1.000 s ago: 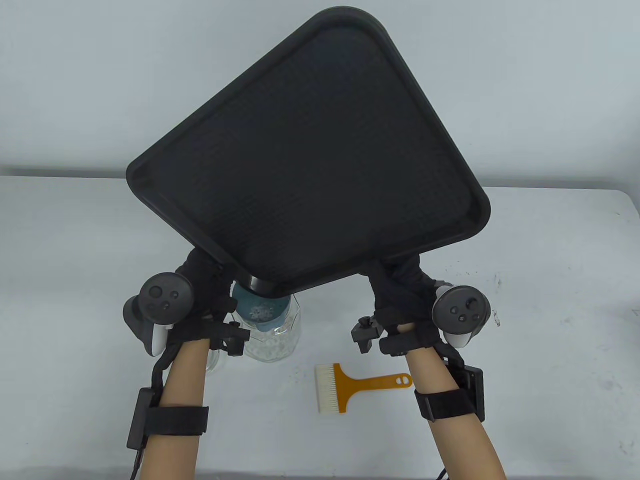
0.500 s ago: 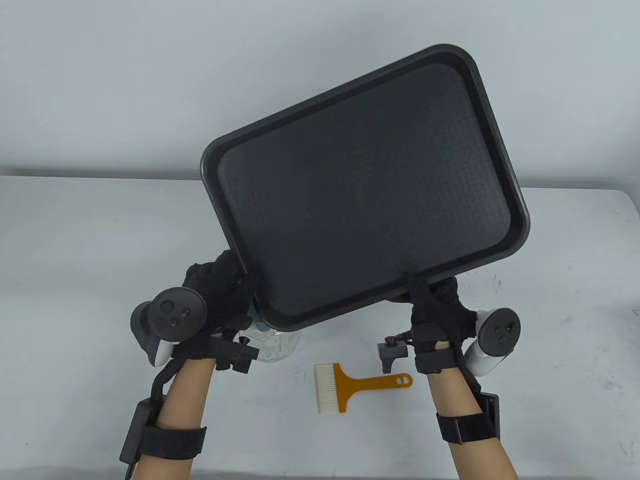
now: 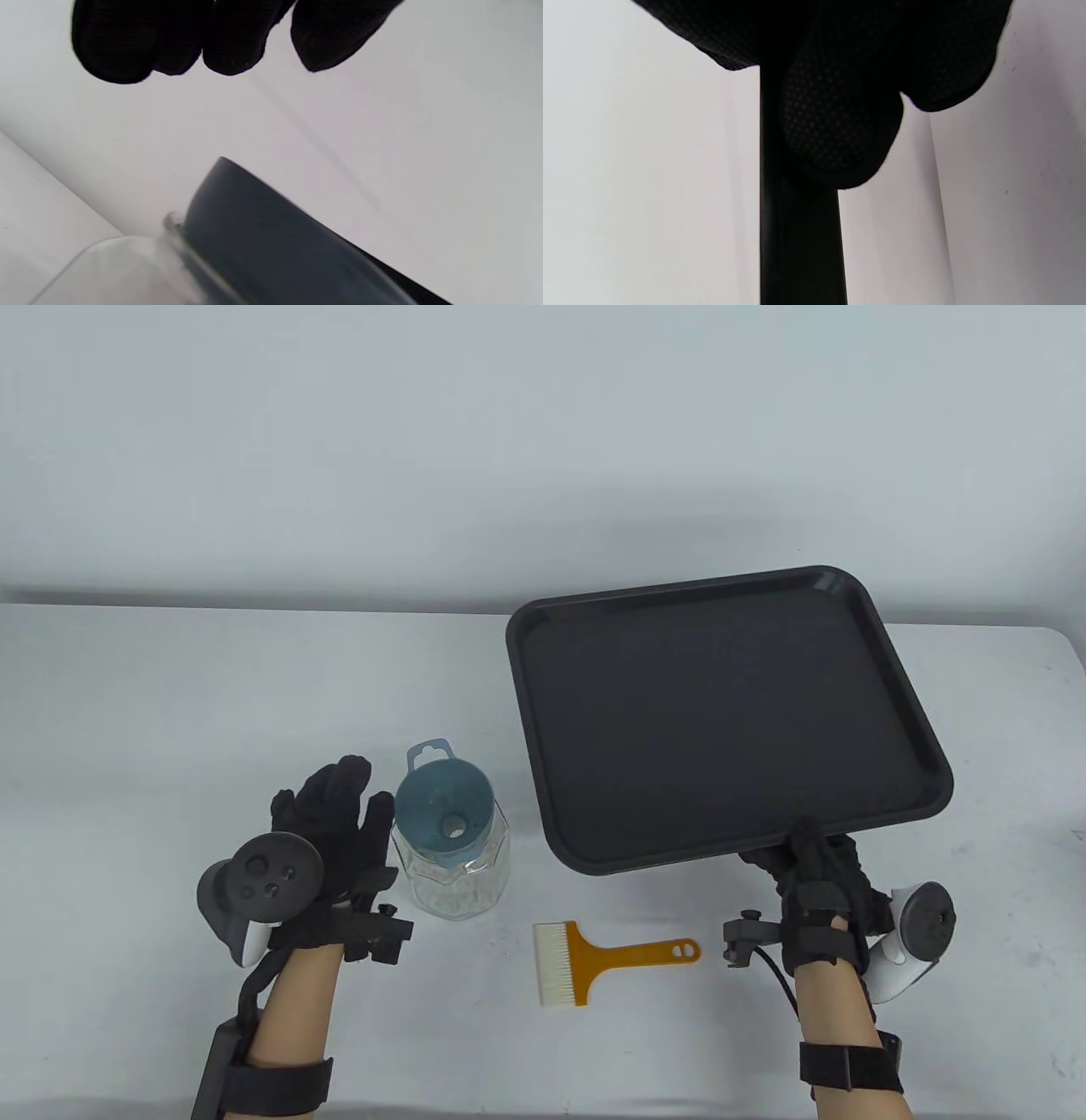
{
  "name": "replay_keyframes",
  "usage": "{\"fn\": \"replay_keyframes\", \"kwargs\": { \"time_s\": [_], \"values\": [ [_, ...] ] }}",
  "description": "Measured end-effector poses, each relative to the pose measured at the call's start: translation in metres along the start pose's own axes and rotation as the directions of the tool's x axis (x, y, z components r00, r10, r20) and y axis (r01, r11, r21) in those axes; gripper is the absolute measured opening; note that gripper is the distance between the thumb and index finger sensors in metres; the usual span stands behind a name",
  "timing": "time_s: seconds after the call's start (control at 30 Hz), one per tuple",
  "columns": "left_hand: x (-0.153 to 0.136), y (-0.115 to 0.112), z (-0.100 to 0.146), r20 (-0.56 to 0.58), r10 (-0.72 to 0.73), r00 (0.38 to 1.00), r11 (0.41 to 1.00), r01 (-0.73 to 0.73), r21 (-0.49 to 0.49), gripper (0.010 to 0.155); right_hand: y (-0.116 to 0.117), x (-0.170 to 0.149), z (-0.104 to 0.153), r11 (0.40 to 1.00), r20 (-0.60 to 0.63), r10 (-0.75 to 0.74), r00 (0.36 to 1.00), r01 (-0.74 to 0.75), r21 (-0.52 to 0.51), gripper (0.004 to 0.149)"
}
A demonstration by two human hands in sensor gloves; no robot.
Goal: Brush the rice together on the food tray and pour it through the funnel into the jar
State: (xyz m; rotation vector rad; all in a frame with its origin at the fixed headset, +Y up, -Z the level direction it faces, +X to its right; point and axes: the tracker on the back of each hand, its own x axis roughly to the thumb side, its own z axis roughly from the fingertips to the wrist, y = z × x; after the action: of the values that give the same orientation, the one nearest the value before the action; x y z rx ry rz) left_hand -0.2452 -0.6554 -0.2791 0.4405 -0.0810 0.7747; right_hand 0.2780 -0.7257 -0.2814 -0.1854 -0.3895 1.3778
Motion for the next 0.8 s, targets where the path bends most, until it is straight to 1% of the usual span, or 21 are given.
{"fn": "replay_keyframes", "kwargs": {
  "time_s": [0.13, 0.23, 0.4, 0.57, 0.67, 0.73, 0.8],
  "values": [
    [-0.025, -0.003, 0.011, -0.065, 0.039, 0.997, 0.999, -0.037, 0.023, 0.063, -0.014, -0.012, -0.003, 0.996, -0.044, 0.066, 0.997, -0.068, -0.059, 0.05],
    [-0.035, -0.008, 0.018, -0.091, 0.042, 0.995, 0.999, -0.041, 0.022, 0.063, -0.019, -0.022, -0.005, 0.991, -0.089, 0.09, 0.992, -0.098, -0.092, 0.051],
    [-0.043, -0.018, 0.025, -0.118, 0.014, 0.993, 0.999, -0.018, -0.031, 0.063, -0.023, -0.034, -0.005, 0.982, -0.137, 0.133, 0.982, -0.149, -0.116, 0.051],
    [-0.043, -0.027, 0.029, -0.108, -0.04, 0.993, 0.996, 0.03, -0.088, 0.065, -0.023, -0.039, -0.006, 0.977, -0.172, 0.173, 0.97, -0.191, -0.093, 0.052],
    [-0.044, -0.029, 0.031, -0.114, -0.05, 0.992, 0.994, 0.038, -0.104, 0.065, -0.023, -0.043, -0.006, 0.973, -0.202, 0.201, 0.958, -0.219, -0.069, 0.052],
    [-0.045, -0.03, 0.033, -0.119, -0.051, 0.992, 0.993, 0.037, -0.114, 0.066, -0.022, -0.045, -0.006, 0.981, -0.221, 0.163, 0.962, -0.182, -0.069, 0.052],
    [-0.047, -0.031, 0.035, -0.127, -0.055, 0.99, 0.992, 0.039, -0.124, 0.066, -0.023, -0.049, -0.006, 0.983, -0.249, 0.164, 0.954, -0.179, -0.04, 0.052]
  ]
}}
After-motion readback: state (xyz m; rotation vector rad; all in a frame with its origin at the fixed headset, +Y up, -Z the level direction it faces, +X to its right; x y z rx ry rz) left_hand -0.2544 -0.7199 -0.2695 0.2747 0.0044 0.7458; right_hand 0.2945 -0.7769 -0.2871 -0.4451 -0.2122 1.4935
